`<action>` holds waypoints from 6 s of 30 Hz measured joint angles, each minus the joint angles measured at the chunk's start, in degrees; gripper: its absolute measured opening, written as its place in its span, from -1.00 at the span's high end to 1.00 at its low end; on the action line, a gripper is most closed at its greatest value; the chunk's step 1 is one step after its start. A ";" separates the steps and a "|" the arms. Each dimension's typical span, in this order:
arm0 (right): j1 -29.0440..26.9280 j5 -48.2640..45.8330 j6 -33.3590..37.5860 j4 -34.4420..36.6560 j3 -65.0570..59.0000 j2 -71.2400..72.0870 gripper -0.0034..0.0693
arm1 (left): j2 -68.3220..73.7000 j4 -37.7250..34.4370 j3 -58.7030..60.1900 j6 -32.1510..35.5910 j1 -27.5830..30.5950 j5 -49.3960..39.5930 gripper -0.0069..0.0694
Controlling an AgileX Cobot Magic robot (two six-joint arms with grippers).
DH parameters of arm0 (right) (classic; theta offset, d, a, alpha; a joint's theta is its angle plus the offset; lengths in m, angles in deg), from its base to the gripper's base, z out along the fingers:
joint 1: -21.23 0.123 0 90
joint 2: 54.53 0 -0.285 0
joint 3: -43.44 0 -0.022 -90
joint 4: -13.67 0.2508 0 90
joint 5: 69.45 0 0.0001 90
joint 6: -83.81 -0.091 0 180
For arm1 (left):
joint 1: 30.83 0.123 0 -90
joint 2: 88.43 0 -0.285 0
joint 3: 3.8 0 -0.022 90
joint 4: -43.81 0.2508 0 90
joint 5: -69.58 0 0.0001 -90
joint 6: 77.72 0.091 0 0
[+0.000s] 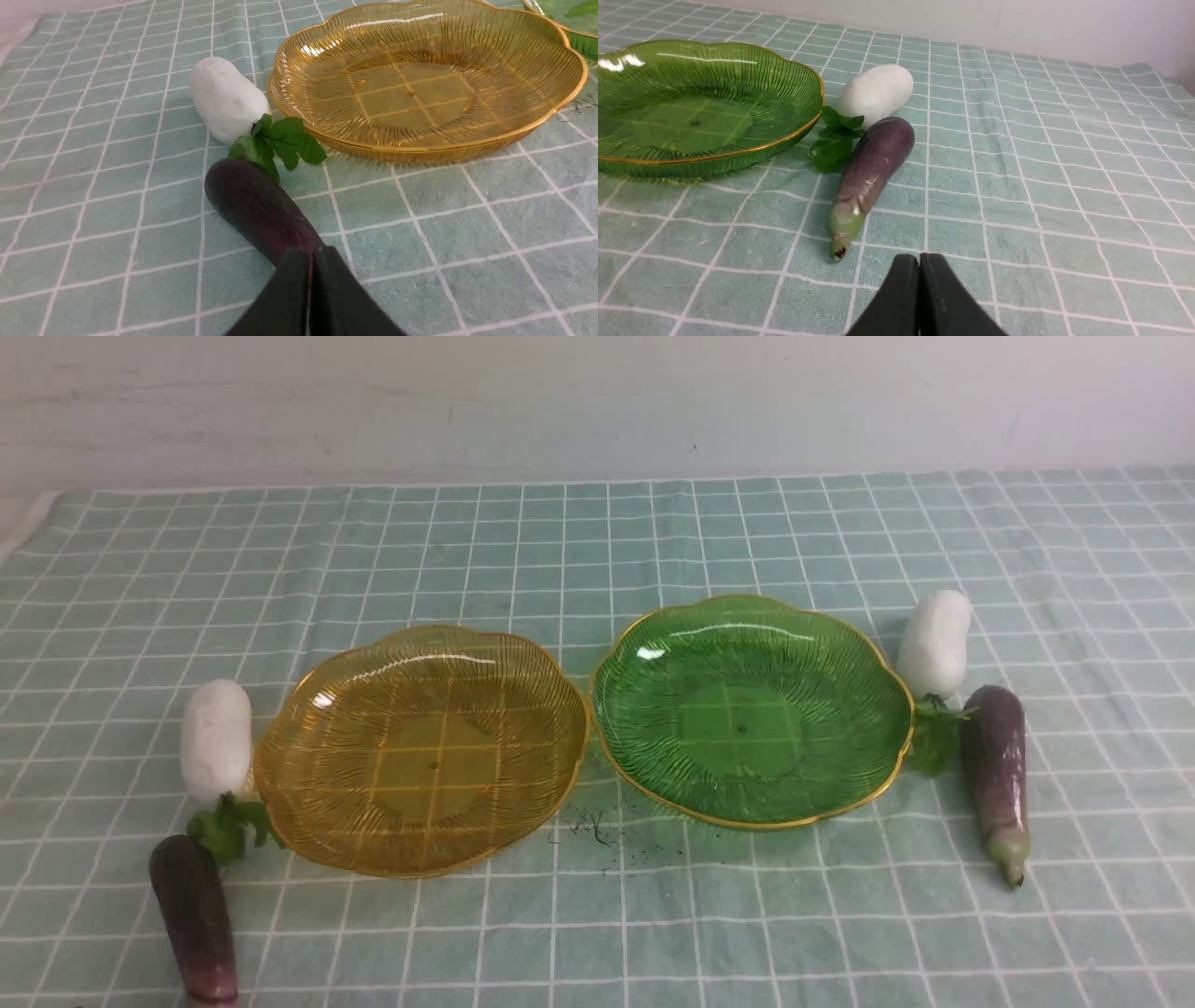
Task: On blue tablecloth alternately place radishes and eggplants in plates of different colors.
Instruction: 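Pick up the eggplant and place it in the yellow plate, then pick up the eggplant and place it on the yellow plate with the right gripper, then pick up the white radish and place it on the plate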
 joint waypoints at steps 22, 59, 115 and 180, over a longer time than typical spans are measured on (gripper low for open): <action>0.00 0.00 0.00 0.00 0.00 0.00 0.94 | 0.00 -15.06 0.07 -7.70 0.00 12.62 0.84; 0.09 8.97 4.53 51.55 9.66 -3.55 0.94 | 71.73 -7.63 -42.90 -13.00 1.89 -23.05 0.84; -5.72 -17.57 10.45 26.67 55.62 -91.16 0.10 | 90.85 -17.37 -70.31 -1.93 -3.41 -24.73 0.17; 35.98 -39.44 -0.15 41.09 126.10 -136.31 -0.63 | 90.46 -13.52 -75.85 -4.75 11.57 -38.12 0.83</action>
